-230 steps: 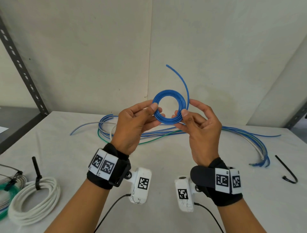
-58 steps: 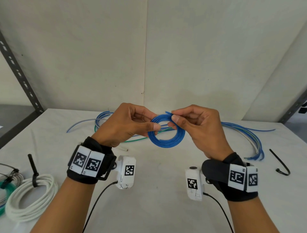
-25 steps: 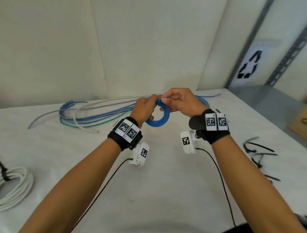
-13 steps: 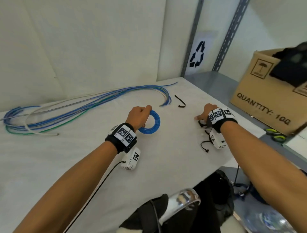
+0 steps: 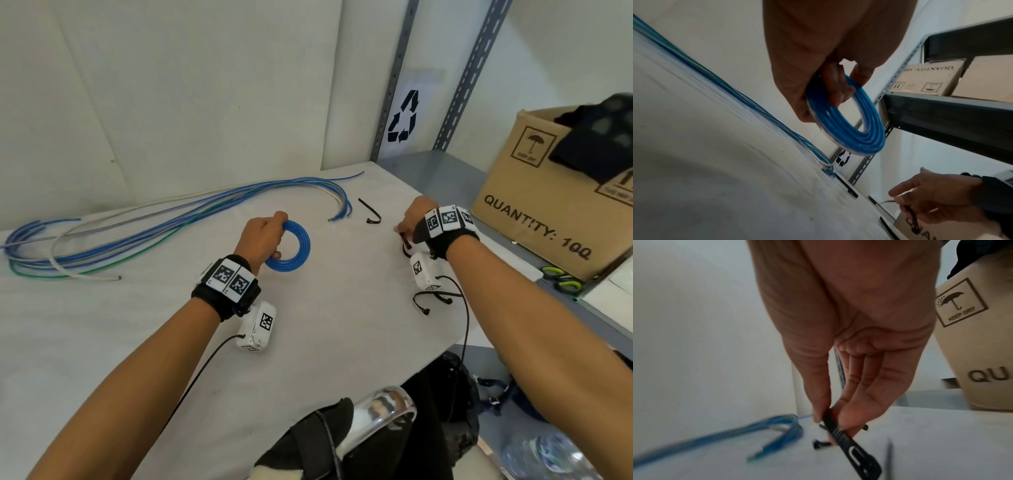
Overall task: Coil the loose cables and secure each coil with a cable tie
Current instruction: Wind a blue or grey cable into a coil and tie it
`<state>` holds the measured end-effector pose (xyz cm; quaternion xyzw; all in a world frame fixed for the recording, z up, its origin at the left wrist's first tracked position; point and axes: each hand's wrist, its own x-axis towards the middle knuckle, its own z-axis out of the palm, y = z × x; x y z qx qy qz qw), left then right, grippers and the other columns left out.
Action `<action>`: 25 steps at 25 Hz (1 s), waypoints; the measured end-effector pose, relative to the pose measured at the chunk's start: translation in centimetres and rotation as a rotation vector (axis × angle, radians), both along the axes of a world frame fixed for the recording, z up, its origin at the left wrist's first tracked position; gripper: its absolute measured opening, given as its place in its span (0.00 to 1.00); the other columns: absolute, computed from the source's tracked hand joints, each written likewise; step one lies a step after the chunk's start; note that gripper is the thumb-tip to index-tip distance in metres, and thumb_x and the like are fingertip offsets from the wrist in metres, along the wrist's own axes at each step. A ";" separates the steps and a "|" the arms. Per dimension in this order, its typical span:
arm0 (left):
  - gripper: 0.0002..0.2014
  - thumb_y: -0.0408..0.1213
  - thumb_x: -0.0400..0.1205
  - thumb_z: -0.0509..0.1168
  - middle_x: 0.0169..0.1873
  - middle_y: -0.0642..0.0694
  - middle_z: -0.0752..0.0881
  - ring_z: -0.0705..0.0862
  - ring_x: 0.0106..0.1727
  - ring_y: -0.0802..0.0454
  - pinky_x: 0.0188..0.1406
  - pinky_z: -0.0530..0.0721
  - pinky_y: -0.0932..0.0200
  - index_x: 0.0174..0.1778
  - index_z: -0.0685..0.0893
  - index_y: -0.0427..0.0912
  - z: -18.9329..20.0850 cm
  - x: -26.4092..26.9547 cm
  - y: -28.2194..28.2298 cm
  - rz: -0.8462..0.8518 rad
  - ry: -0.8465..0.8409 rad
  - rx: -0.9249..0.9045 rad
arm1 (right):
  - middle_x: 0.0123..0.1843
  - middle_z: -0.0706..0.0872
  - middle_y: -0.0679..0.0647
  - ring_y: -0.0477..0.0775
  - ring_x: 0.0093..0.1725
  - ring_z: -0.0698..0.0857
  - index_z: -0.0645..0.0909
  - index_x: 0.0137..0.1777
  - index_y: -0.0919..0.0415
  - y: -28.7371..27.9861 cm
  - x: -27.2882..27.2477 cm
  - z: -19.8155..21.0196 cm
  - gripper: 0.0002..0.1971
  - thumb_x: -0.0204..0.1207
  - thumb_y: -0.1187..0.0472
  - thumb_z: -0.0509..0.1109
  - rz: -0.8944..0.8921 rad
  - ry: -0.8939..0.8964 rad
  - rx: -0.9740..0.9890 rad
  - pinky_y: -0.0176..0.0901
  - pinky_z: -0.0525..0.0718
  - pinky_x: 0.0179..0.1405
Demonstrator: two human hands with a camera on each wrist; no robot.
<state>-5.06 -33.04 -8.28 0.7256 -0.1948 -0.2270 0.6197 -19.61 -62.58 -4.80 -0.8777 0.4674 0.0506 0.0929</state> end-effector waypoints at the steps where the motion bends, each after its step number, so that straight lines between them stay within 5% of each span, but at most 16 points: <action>1: 0.17 0.45 0.86 0.61 0.25 0.48 0.70 0.67 0.24 0.50 0.27 0.74 0.57 0.34 0.77 0.40 0.1 0.4 0.4 0.030 0.015 -0.020 | 0.43 0.86 0.58 0.53 0.35 0.82 0.80 0.42 0.65 0.8 0.8 0.8 0.24 0.69 0.44 0.82 0.020 0.001 -0.027 0.45 0.79 0.31; 4: 0.17 0.43 0.86 0.61 0.23 0.49 0.70 0.67 0.19 0.54 0.26 0.73 0.58 0.32 0.76 0.42 1.1 2.2 2.0 0.156 0.086 -0.125 | 0.50 0.90 0.59 0.55 0.45 0.91 0.81 0.61 0.63 6.0 3.9 4.0 0.23 0.72 0.52 0.82 0.081 -0.263 0.129 0.47 0.90 0.47; 8: 0.16 0.42 0.87 0.60 0.27 0.47 0.70 0.67 0.25 0.51 0.27 0.73 0.57 0.33 0.74 0.42 2.5 4.6 5.0 0.340 0.051 -0.201 | 0.50 0.87 0.67 0.57 0.38 0.91 0.69 0.78 0.70 16.6 7.4 7.6 0.32 0.76 0.73 0.76 0.391 -0.919 0.885 0.40 0.91 0.38; 10: 0.15 0.44 0.87 0.60 0.31 0.43 0.71 0.68 0.29 0.49 0.30 0.73 0.55 0.36 0.75 0.41 2.6 5.4 6.4 0.404 0.007 -0.228 | 0.49 0.88 0.66 0.58 0.42 0.93 0.70 0.78 0.70 21.0 9.4 7.4 0.31 0.77 0.73 0.75 0.622 -0.962 1.008 0.41 0.90 0.43; 15: 0.15 0.44 0.89 0.59 0.35 0.40 0.75 0.73 0.35 0.48 0.32 0.76 0.55 0.44 0.82 0.37 2.3 6.2 9.3 0.483 -0.107 -0.301 | 0.49 0.92 0.67 0.54 0.46 0.91 0.87 0.57 0.71 25.8 14.1 3.6 0.12 0.76 0.67 0.79 0.764 -0.885 0.887 0.44 0.90 0.48; 19: 0.24 0.46 0.90 0.59 0.32 0.42 0.75 0.73 0.33 0.50 0.34 0.75 0.53 0.48 0.80 0.23 2.3 6.7 10.6 0.512 -0.161 -0.330 | 0.44 0.93 0.55 0.41 0.43 0.89 0.90 0.51 0.67 27.1 15.9 1.9 0.06 0.78 0.63 0.77 0.797 -0.977 0.802 0.32 0.84 0.49; 25: 0.17 0.45 0.90 0.60 0.24 0.57 0.73 0.72 0.27 0.58 0.33 0.78 0.57 0.44 0.83 0.35 2.6 7.7 12.4 0.531 -0.153 -0.341 | 0.44 0.92 0.47 0.39 0.43 0.87 0.91 0.51 0.59 28.7 17.3 0.4 0.04 0.78 0.61 0.77 0.868 -1.093 0.566 0.27 0.77 0.46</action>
